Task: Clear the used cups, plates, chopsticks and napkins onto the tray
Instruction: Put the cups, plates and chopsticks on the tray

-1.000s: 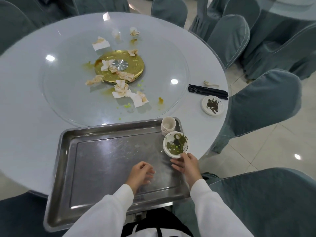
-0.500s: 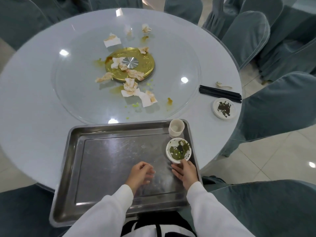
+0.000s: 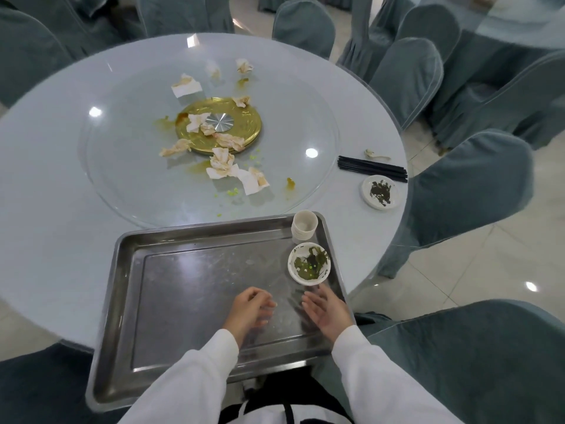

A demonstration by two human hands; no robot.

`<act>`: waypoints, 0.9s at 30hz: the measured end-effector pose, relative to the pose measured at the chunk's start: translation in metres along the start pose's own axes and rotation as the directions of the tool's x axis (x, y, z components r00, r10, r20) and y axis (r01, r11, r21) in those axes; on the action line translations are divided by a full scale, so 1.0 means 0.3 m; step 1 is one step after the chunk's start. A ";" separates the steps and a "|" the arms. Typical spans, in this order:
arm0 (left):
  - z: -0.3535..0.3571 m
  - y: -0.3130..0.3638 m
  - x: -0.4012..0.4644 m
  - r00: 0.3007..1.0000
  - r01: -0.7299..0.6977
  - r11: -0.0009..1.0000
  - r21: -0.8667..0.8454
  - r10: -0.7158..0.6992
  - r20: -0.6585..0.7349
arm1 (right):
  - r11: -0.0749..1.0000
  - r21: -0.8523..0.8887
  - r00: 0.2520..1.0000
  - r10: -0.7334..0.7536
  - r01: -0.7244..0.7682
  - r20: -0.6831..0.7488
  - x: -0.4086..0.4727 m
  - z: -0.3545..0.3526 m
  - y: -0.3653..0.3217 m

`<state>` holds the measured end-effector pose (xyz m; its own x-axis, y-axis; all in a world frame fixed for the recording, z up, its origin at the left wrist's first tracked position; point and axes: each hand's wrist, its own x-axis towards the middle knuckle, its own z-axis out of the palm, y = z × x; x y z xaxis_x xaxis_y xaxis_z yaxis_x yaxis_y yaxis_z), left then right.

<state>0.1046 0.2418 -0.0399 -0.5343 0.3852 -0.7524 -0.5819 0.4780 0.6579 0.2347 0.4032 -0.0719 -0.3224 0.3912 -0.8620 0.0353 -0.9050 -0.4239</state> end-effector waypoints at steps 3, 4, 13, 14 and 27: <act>0.014 -0.026 -0.019 0.999 -0.018 0.999 -0.036 0.020 0.043 | 0.999 0.002 0.999 -0.047 0.046 0.023 -0.069 -0.036 0.008; 0.024 -0.036 -0.026 0.998 -0.016 0.999 -0.051 0.019 0.056 | 0.998 -0.009 0.998 -0.056 0.056 0.021 -0.097 -0.054 0.014; 0.094 -0.099 -0.129 0.987 -0.036 0.997 -0.072 0.047 0.151 | 0.989 -0.027 0.989 -0.144 0.145 0.018 -0.316 -0.276 0.104; 0.103 -0.102 -0.146 0.986 -0.042 0.996 -0.076 0.054 0.161 | 0.986 -0.034 0.986 -0.162 0.163 0.028 -0.333 -0.297 0.110; 0.298 -0.287 -0.439 0.973 -0.135 0.980 -0.143 0.159 0.169 | 0.891 -0.262 0.929 -0.359 0.370 0.091 -0.562 -0.656 0.153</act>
<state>0.2799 0.2203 -0.0004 -0.5084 0.5843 -0.6325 -0.5857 0.3039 0.7514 0.4768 0.3286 -0.0008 -0.3979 0.6730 -0.6235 0.1604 -0.6181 -0.7695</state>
